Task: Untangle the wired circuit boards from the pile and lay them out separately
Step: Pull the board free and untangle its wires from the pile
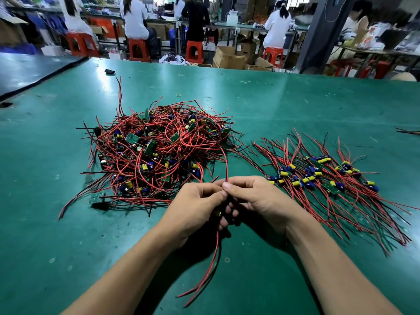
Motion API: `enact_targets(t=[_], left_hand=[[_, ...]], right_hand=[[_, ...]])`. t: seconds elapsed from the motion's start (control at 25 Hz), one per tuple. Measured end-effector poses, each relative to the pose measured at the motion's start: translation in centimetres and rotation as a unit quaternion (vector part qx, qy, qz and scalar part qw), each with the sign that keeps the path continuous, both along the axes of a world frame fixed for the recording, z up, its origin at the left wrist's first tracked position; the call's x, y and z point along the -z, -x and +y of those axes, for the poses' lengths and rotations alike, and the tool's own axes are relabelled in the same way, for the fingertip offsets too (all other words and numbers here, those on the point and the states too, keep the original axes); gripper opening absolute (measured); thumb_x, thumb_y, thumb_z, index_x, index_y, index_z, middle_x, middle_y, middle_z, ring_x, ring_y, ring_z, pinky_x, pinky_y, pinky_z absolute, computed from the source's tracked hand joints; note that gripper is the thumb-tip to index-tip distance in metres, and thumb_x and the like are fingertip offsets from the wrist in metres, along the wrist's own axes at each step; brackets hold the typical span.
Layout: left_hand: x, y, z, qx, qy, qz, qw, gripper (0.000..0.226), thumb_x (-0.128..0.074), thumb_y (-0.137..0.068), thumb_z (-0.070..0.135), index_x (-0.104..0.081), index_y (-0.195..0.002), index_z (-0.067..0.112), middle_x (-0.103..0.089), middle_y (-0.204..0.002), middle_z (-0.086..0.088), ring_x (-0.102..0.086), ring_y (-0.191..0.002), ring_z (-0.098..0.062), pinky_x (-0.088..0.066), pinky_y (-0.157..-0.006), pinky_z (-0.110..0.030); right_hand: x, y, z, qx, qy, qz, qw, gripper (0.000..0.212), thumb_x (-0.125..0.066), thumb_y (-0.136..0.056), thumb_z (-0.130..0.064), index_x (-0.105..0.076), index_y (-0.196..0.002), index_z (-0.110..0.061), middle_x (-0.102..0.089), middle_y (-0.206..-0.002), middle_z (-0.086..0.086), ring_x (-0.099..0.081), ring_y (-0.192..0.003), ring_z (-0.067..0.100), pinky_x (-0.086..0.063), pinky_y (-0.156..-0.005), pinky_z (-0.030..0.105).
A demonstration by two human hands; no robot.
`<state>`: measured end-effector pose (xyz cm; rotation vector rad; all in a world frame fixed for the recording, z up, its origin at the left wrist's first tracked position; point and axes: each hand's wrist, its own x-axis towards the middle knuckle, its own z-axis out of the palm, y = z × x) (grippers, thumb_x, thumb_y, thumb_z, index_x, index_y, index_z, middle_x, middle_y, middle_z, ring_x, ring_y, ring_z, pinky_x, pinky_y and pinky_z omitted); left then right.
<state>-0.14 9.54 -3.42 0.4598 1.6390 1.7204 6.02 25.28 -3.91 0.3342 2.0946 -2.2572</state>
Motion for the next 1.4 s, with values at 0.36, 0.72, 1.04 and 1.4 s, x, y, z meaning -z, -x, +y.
enact_targets(t=[0.36, 0.72, 1.04, 1.4], left_hand=[[-0.2, 0.5, -0.3, 0.017, 0.005, 0.013, 1.0, 0.023, -0.057, -0.098, 0.01, -0.069, -0.087, -0.006, -0.063, -0.067, -0.015, -0.057, -0.047, -0.02, -0.049, -0.046, -0.025], [-0.4, 0.4, -0.2, 0.055, 0.107, 0.177, 0.977, 0.019, -0.063, -0.094, 0.017, -0.075, -0.083, 0.007, -0.074, -0.07, -0.01, -0.066, -0.053, -0.02, -0.053, -0.057, -0.029], [-0.4, 0.5, 0.1, 0.061, 0.096, 0.128, 0.985, 0.019, -0.062, -0.095, 0.014, -0.073, -0.083, 0.003, -0.071, -0.066, -0.007, -0.065, -0.049, -0.02, -0.051, -0.049, -0.024], [-0.4, 0.8, 0.2, 0.078, 0.082, 0.116, 0.987, 0.017, -0.064, -0.093, 0.012, -0.073, -0.085, 0.0, -0.07, -0.067, -0.013, -0.063, -0.048, -0.02, -0.052, -0.051, -0.023]], right_hand=[[0.4, 0.2, -0.4, 0.058, -0.005, 0.012, 0.998, 0.02, -0.068, -0.095, -0.027, -0.077, -0.098, -0.008, -0.066, -0.072, 0.014, -0.062, -0.059, 0.016, -0.035, -0.042, 0.018], [0.5, 0.7, 0.4, 0.186, -0.115, 0.037, 0.975, 0.015, -0.065, -0.097, -0.024, -0.079, -0.096, -0.017, -0.073, -0.074, -0.006, -0.047, -0.046, 0.007, -0.036, -0.039, 0.019], [1.0, 2.2, 0.2, 0.278, -0.158, 0.044, 0.946, 0.018, -0.062, -0.099, -0.03, -0.077, -0.098, -0.021, -0.062, -0.06, 0.012, -0.042, -0.041, 0.013, -0.033, -0.041, 0.021], [-0.7, 2.7, -0.2, 0.248, 0.183, 0.057, 0.949, 0.032, -0.055, -0.101, -0.026, -0.074, -0.08, -0.013, -0.073, -0.081, 0.002, -0.033, -0.041, 0.005, -0.027, -0.038, 0.017]])
